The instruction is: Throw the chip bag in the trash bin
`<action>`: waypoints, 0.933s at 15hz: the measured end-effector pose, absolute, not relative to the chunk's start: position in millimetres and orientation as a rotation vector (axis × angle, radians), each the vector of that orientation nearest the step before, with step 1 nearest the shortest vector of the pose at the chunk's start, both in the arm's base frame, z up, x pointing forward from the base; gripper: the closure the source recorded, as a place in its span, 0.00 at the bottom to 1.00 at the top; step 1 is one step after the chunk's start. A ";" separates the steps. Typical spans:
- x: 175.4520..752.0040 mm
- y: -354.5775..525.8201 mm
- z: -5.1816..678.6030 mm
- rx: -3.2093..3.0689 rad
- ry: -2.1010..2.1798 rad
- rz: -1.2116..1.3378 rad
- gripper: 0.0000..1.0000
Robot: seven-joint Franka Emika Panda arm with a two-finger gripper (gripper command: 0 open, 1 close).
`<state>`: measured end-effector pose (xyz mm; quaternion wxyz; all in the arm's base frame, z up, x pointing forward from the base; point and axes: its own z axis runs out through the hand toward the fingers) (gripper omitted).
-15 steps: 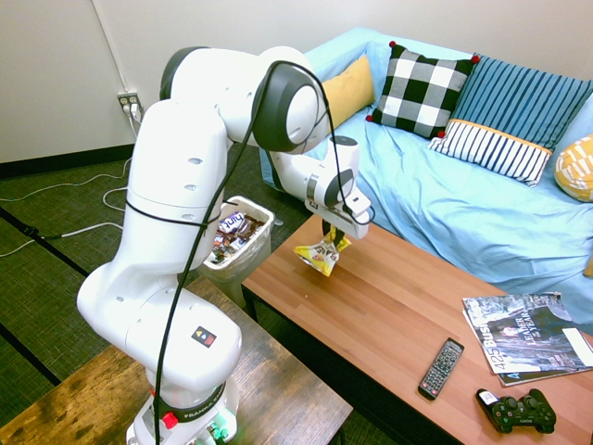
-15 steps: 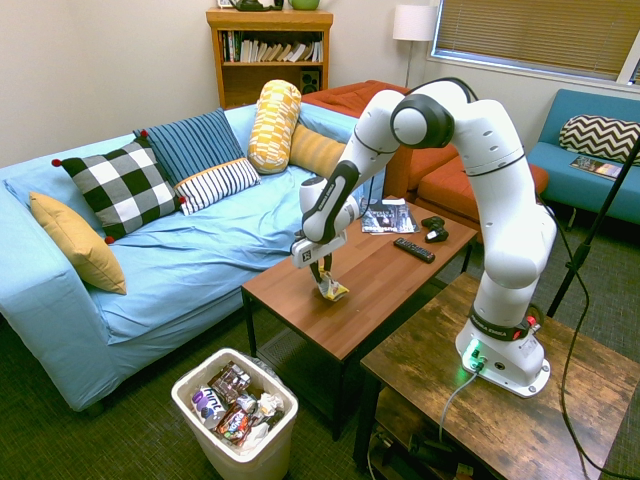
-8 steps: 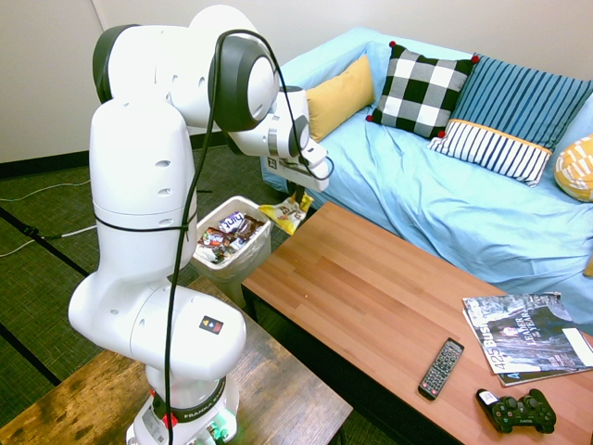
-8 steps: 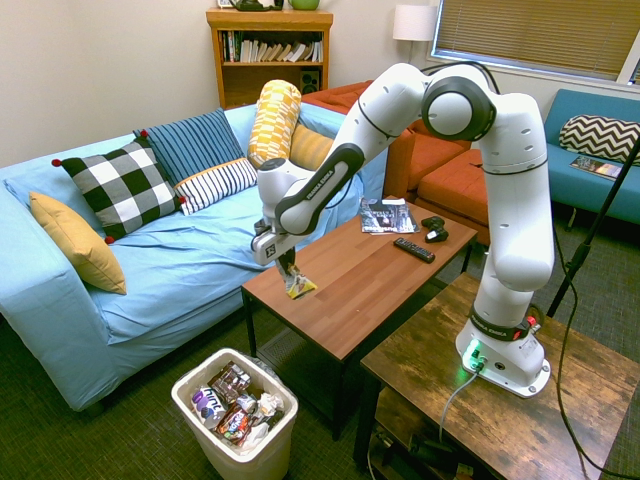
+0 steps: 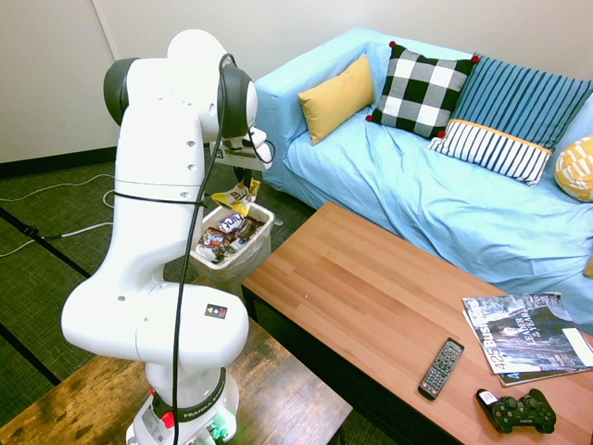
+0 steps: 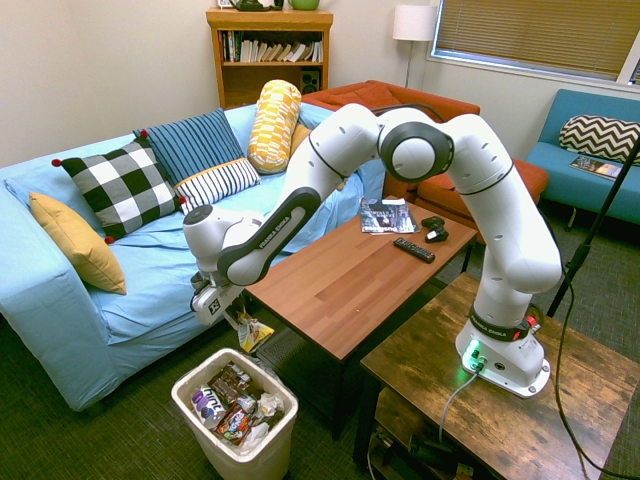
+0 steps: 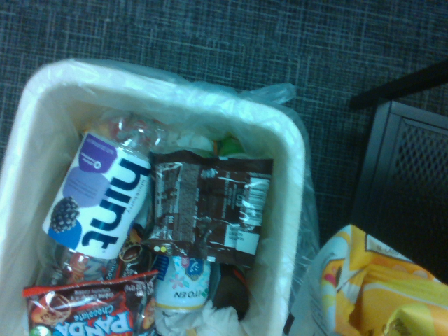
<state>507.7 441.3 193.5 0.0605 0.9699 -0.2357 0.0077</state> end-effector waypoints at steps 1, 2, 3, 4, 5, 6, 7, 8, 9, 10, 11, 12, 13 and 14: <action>510.0 446.4 186.5 2.947 -0.686 0.011 1.00; 510.0 451.9 179.5 2.960 -0.658 -0.011 1.00; 507.4 458.6 172.8 2.973 -0.623 -0.038 1.00; 502.5 465.8 167.8 2.982 -0.584 -0.072 1.00; 496.7 472.3 163.6 2.986 -0.542 -0.097 0.00; 491.2 477.0 159.9 2.983 -0.506 -0.114 0.00; 487.0 480.2 156.8 2.983 -0.476 -0.126 0.00; 485.7 481.1 155.4 2.986 -0.457 -0.133 0.00; 486.2 480.4 155.2 2.988 -0.447 -0.136 0.00; 487.5 479.0 155.0 2.989 -0.444 -0.138 0.00; 488.4 478.0 154.8 2.989 -0.443 -0.141 0.00; 488.9 477.5 154.7 2.991 -0.440 -0.145 0.00; 488.7 477.6 154.7 2.992 -0.437 -0.146 0.00; 488.3 477.9 154.2 2.992 -0.435 -0.147 0.00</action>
